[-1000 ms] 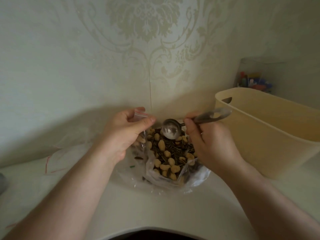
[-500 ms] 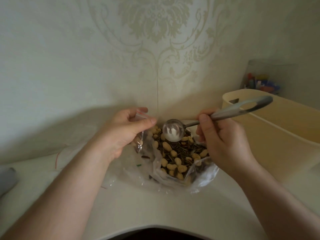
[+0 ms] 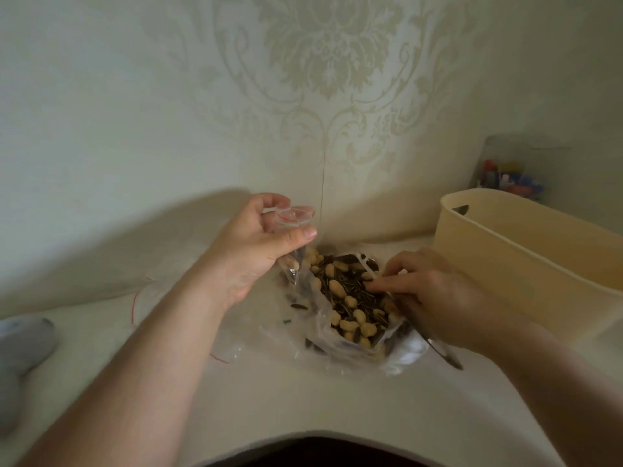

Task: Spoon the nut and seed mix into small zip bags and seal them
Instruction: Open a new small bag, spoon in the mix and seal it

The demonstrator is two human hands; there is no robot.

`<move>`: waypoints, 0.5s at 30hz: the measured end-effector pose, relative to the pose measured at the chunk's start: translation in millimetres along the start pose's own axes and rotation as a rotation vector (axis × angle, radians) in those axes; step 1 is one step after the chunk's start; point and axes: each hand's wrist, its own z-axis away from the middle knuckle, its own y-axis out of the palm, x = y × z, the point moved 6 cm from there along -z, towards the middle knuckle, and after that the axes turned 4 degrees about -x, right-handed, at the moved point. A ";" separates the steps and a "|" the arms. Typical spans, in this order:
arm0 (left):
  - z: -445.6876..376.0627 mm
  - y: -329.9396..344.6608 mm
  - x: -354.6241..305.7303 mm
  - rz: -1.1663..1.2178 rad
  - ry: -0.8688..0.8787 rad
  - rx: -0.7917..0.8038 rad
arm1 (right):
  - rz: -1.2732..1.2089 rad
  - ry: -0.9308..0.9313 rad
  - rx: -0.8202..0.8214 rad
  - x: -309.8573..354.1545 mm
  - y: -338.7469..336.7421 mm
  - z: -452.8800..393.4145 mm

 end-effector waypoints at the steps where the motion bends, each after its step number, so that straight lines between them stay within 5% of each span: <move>1: -0.7 -1.3 0.8 -0.002 -0.006 -0.001 | 0.053 0.006 0.068 0.8 -2.8 -0.5; 3: -3.6 -4.1 3.7 -0.005 -0.017 -0.005 | 0.065 0.054 0.170 4.2 -10.0 -4.3; 9: -15.7 -9.2 15.4 -0.066 0.036 -0.067 | -0.112 0.147 0.080 71.3 -20.3 -59.2; 15: -22.3 -17.9 25.5 -0.068 0.069 -0.145 | 0.110 0.086 0.271 118.6 28.8 -86.1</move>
